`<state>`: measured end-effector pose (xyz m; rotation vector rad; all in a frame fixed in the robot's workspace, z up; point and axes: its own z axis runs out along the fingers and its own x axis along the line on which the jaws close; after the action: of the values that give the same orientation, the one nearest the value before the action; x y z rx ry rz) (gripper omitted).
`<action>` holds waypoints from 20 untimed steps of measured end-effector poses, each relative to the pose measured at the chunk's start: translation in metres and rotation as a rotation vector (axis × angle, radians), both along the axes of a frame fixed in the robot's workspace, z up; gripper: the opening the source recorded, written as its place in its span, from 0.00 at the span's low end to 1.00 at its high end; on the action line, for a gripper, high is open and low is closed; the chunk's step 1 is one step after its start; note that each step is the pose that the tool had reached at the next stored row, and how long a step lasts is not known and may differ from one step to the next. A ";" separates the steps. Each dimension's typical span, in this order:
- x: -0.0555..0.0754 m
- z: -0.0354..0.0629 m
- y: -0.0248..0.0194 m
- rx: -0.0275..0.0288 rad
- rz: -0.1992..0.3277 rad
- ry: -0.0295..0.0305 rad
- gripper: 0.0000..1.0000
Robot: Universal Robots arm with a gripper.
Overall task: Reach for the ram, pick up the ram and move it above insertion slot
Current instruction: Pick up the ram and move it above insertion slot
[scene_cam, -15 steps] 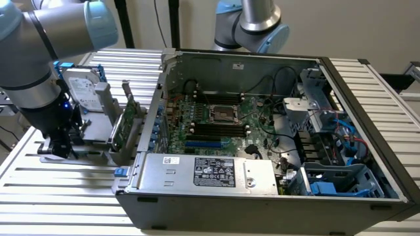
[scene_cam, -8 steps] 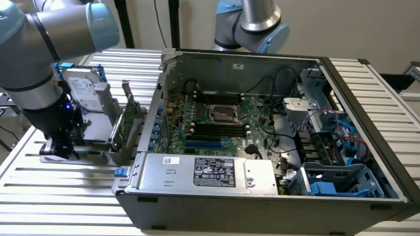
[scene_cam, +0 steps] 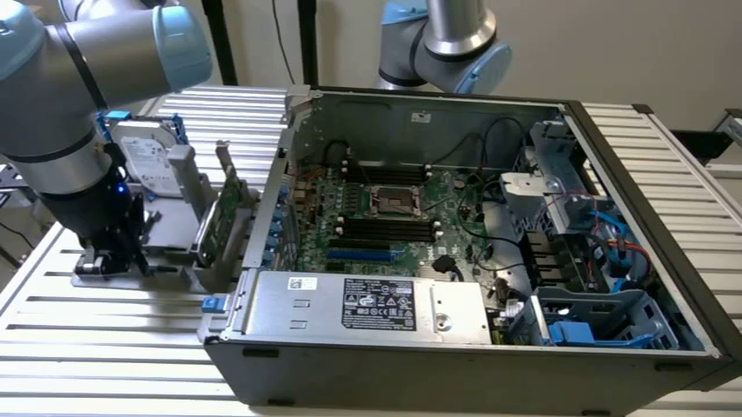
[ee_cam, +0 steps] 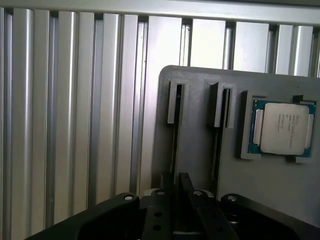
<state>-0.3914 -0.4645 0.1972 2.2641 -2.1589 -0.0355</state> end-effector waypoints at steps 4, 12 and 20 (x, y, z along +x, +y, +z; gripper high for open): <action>0.001 0.0001 0.0000 -0.0002 0.000 0.0008 0.15; 0.001 0.0005 0.0000 -0.0002 0.000 0.0043 0.13; 0.002 0.0069 0.0000 -0.0001 0.000 0.0057 0.13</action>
<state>-0.3898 -0.4644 0.2041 2.2609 -2.1563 -0.0418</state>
